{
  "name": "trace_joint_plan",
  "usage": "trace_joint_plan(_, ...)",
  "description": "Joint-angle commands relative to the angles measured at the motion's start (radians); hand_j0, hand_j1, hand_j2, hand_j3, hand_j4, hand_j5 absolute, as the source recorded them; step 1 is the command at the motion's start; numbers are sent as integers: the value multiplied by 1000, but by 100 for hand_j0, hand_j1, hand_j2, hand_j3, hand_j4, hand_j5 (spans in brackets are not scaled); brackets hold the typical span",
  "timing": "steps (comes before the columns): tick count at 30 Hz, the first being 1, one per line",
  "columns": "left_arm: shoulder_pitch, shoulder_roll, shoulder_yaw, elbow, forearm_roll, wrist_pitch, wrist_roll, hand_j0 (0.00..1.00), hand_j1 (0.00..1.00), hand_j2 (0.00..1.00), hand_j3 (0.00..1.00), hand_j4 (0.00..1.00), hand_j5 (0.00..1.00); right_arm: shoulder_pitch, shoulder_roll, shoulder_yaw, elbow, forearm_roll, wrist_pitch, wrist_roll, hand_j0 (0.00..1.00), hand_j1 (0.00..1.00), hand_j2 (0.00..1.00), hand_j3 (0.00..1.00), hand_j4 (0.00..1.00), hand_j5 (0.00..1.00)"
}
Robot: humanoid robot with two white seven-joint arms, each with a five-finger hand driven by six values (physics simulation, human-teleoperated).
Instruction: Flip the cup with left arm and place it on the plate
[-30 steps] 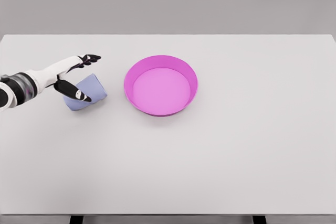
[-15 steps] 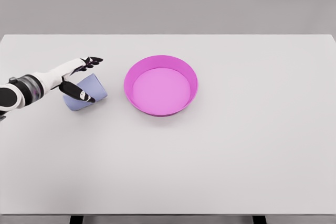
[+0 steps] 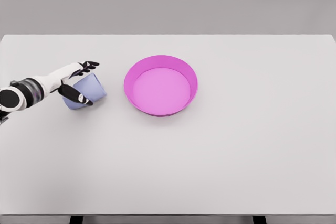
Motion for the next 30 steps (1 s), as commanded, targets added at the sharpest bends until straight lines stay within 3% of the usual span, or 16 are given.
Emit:
trace_joint_plan(1, 0, -18, -4, 10, -3, 2, 1, 100, 100, 100, 100, 100, 100, 0, 0, 0, 0, 0, 0, 0, 100, 100, 100, 100, 100, 100)
trace_joint_plan(4, 2, -22, -4, 13, -1, 7, 4, 99, 99, 99, 99, 99, 99, 0, 0, 0, 0, 0, 0, 0, 100, 100, 100, 100, 100, 100)
trace_joint_plan(6, 2, -22, 2, 15, -1, 5, -1, 85, 85, 85, 85, 85, 85, 0, 0, 0, 0, 0, 0, 0, 100, 100, 100, 100, 100, 100)
trace_joint_plan(7, 2, -22, 3, 9, 0, 4, 1, 66, 66, 66, 66, 66, 66, 0, 0, 0, 0, 0, 0, 0, 100, 100, 100, 100, 100, 100)
trace_joint_plan(8, 3, -22, 3, 7, 5, 4, 1, 60, 60, 60, 60, 60, 60, 0, 0, 2, 0, 0, 0, 0, 100, 100, 100, 100, 100, 100)
trace_joint_plan(14, 11, -18, 10, -5, 13, -5, 1, 54, 54, 54, 54, 54, 54, 0, 0, 0, 0, 0, 0, 0, 100, 100, 100, 100, 100, 100)
trace_joint_plan(16, 23, 2, 112, -73, 19, -77, -4, 54, 54, 54, 54, 54, 54, 0, 0, 0, 0, 0, 0, 0, 100, 100, 100, 100, 100, 100)
trace_joint_plan(18, 52, 2, 158, -80, 59, -218, -4, 48, 48, 48, 48, 48, 48, 0, 0, 0, 0, 0, 0, 0, 100, 100, 100, 100, 100, 100)
trace_joint_plan(21, 54, -5, 160, -80, 63, -390, -4, 47, 47, 47, 47, 47, 47, 0, 0, 0, 0, 0, 0, 0, 100, 100, 100, 100, 100, 100)
trace_joint_plan(25, 51, -30, 171, -74, 63, -486, 2, 45, 45, 45, 45, 45, 45, 0, 0, 0, 0, 0, 0, 0, 100, 100, 100, 100, 100, 100)
trace_joint_plan(30, 58, -131, 172, -42, 63, -633, -2, 42, 42, 42, 42, 42, 42, 0, 0, 0, 0, 0, 0, 0, 100, 100, 100, 100, 100, 100)
